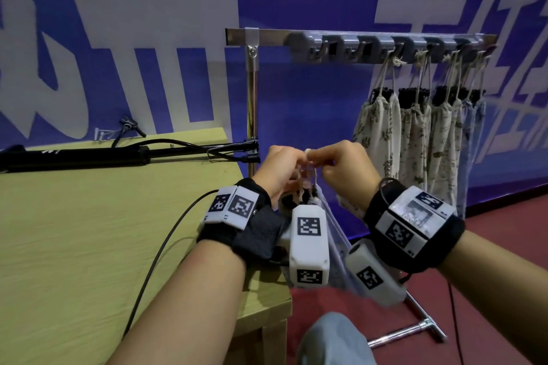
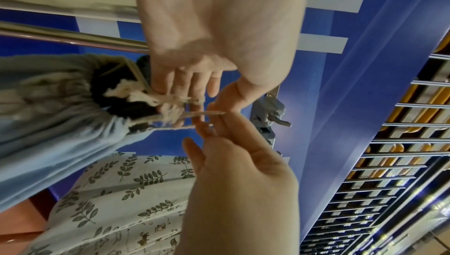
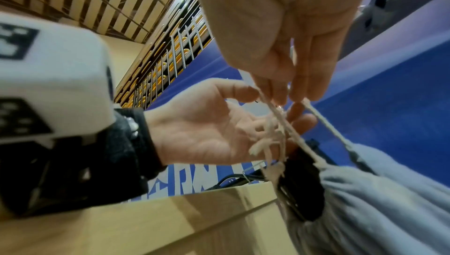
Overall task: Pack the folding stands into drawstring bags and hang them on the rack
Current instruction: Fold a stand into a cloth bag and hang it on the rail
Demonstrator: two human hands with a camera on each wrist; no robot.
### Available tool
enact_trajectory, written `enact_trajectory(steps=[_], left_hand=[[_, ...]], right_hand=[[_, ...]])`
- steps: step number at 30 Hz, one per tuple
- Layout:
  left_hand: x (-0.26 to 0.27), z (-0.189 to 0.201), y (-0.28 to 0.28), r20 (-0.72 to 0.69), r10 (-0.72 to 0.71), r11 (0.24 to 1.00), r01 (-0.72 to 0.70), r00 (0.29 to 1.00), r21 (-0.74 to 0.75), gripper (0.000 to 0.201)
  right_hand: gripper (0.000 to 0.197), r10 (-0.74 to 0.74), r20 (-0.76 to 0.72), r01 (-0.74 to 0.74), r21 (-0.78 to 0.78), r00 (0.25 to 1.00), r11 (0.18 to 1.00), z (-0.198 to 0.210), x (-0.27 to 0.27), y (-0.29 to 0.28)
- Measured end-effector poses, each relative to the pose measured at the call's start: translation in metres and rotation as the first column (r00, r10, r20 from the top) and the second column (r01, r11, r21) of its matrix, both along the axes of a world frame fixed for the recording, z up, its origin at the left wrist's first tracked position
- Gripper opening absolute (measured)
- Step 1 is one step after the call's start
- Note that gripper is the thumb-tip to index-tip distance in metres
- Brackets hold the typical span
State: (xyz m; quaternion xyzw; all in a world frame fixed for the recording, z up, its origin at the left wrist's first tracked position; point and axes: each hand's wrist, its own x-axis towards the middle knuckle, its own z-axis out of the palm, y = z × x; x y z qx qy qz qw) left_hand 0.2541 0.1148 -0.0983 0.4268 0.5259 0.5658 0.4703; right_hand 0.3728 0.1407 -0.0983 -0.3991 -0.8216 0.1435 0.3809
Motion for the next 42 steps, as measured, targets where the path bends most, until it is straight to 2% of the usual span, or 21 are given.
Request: enact_trajectory(steps=[2, 4, 8, 10, 12, 14, 16, 18, 21, 24, 28, 30, 33, 37, 40, 42], left_hand=[[-0.001, 0.003, -0.003, -0.041, -0.06, 0.998, 0.059, 0.997, -0.03, 0.017], [-0.001, 0.007, -0.004, -0.057, -0.12, 0.991, 0.116, 0.991, -0.071, 0.019], [0.008, 0.016, 0.004, -0.074, -0.195, 0.974, 0.184, 0.978, -0.133, 0.017], [0.015, 0.024, 0.011, -0.092, -0.177, 0.975, 0.161, 0.98, -0.153, 0.016], [0.02, 0.034, 0.019, -0.075, -0.139, 0.978, 0.125, 0.987, -0.168, 0.017], [0.023, 0.048, 0.03, -0.07, -0.118, 0.982, 0.106, 0.99, -0.155, 0.02], [0.025, 0.063, 0.04, -0.105, -0.114, 0.988, 0.102, 0.988, -0.112, 0.025], [0.031, 0.081, 0.049, -0.137, -0.11, 0.993, 0.102, 0.984, -0.064, 0.022], [0.041, 0.102, 0.061, -0.167, -0.125, 0.992, 0.121, 0.978, -0.031, 0.023], [0.05, 0.117, 0.076, -0.264, -0.136, 0.991, 0.135, 0.955, -0.019, 0.029], [0.052, 0.133, 0.094, -0.382, -0.158, 0.987, 0.16, 0.911, -0.026, 0.045], [0.055, 0.138, 0.101, -0.468, -0.156, 0.985, 0.172, 0.87, -0.009, 0.056], [0.066, 0.14, 0.113, -0.515, -0.149, 0.981, 0.19, 0.844, 0.027, 0.064], [0.073, 0.138, 0.133, -0.585, -0.101, 0.979, 0.185, 0.805, 0.086, 0.045], [0.071, 0.139, 0.142, -0.589, -0.049, 0.975, 0.167, 0.806, 0.147, 0.035], [0.07, 0.141, 0.145, -0.573, -0.04, 0.969, 0.172, 0.819, 0.179, 0.039]], right_hand=[[0.026, -0.041, 0.045, 0.037, 0.071, 0.998, 0.997, 0.003, -0.002, 0.001], [0.026, -0.093, 0.078, 0.089, 0.055, 0.993, 0.995, 0.007, 0.002, 0.007], [0.03, -0.034, 0.096, 0.036, -0.016, 0.995, 0.999, 0.01, 0.014, 0.022], [0.037, -0.046, 0.067, 0.047, -0.02, 0.997, 0.999, 0.017, 0.023, 0.03], [0.04, -0.084, -0.038, 0.082, -0.056, 0.996, 0.995, 0.028, 0.034, 0.043], [0.04, 0.007, -0.132, -0.034, -0.202, 0.991, 0.979, 0.04, 0.046, 0.056], [0.039, 0.176, -0.166, -0.23, -0.405, 0.97, 0.885, 0.046, 0.054, 0.064], [0.038, 0.262, -0.173, -0.314, -0.498, 0.949, 0.809, 0.049, 0.058, 0.069], [0.028, 0.301, -0.296, -0.411, -0.451, 0.906, 0.793, 0.047, 0.059, 0.08], [0.022, 0.303, -0.456, -0.486, -0.363, 0.837, 0.795, 0.048, 0.061, 0.095], [0.021, 0.33, -0.518, -0.528, -0.298, 0.789, 0.796, 0.057, 0.062, 0.114], [0.022, 0.306, -0.548, -0.522, -0.295, 0.778, 0.8, 0.061, 0.062, 0.124], [0.02, 0.242, -0.608, -0.483, -0.268, 0.756, 0.834, 0.062, 0.064, 0.139], [0.012, 0.11, -0.632, -0.316, -0.223, 0.767, 0.922, 0.069, 0.069, 0.161], [0.022, 0.017, -0.679, -0.218, -0.212, 0.734, 0.952, 0.078, 0.067, 0.178], [0.027, -0.014, -0.71, -0.185, -0.203, 0.704, 0.961, 0.085, 0.062, 0.187]])
